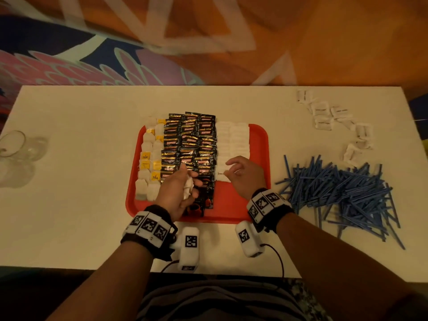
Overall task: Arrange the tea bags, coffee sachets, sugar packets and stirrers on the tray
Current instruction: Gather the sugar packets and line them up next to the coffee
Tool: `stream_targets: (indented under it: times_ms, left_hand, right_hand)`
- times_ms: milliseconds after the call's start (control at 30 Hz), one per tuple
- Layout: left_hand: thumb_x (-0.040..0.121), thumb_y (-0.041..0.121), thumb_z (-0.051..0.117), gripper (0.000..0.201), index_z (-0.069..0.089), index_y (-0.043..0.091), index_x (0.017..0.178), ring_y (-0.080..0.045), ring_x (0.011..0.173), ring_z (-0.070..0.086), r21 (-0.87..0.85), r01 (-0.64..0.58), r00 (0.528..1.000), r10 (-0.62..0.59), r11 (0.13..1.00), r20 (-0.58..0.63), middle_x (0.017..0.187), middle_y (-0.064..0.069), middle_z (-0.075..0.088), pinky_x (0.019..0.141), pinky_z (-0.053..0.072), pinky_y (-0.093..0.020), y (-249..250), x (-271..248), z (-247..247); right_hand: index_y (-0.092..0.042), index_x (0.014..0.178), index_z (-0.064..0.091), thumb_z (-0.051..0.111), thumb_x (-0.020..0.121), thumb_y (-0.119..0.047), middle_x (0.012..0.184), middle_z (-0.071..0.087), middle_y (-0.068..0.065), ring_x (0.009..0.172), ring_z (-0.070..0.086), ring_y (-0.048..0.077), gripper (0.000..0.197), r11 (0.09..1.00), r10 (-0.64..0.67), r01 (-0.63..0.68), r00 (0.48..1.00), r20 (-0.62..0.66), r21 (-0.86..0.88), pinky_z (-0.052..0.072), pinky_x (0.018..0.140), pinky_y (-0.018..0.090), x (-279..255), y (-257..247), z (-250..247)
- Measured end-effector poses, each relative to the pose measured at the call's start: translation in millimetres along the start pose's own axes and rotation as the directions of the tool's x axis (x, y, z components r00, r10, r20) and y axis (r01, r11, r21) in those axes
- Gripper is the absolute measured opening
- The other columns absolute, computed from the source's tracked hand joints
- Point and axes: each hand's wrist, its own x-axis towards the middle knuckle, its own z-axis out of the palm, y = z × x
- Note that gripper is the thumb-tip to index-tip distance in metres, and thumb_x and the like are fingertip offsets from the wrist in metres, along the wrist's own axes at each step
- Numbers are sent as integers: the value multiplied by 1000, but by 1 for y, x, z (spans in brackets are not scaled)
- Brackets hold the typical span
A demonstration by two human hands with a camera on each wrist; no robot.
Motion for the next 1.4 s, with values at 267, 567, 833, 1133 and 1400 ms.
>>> stream_targets:
  times_ms: [267,567,833,1133,1400]
  left_hand:
    - [102,56,27,61,56,2,101,-18,33,53,18,22,983,-25,1000,181,65,-23,59,30,18,-16,8,-15,56]
    - [98,61,34,57,58,10,102,-13,41,58,23,35,976,-39,999,216,69,-12,66,30,21,-14,4,-21,78]
    - [76,59,63,52,73,12,96,-11,46,46,128,-178,976,158,976,153,69,-5,64,40,28,-20,-3,-25,68]
    - [92,25,70,10,76,16,90,-21,57,45,161,-241,970,231,957,80,77,-5,68,44,31,-24,9,-16,55]
    - [93,18,68,12,78,21,87,-18,66,51,210,-180,944,108,961,312,72,-1,67,38,31,-18,10,-22,35]
  right_hand:
    - [-28,88,72,80,79,-25,86,69,-12,74,63,7,13,989,-149,146,954,261,30,50,71,20,-20,-32,-32]
    - [-29,76,63,72,85,-10,76,66,-8,68,61,6,22,982,-137,112,977,163,152,47,64,18,-25,-30,-55]
    - [-27,78,56,64,92,-19,68,68,-5,54,57,5,18,995,-44,31,987,152,90,49,67,31,-29,-41,-60]
    - [-23,86,60,68,89,-28,81,71,-1,72,68,13,10,973,48,-48,999,5,226,53,65,31,-39,-56,-47]
    - [-21,80,69,75,84,-16,84,71,3,73,66,10,9,944,113,-80,990,-85,320,49,64,22,-45,-64,-35]
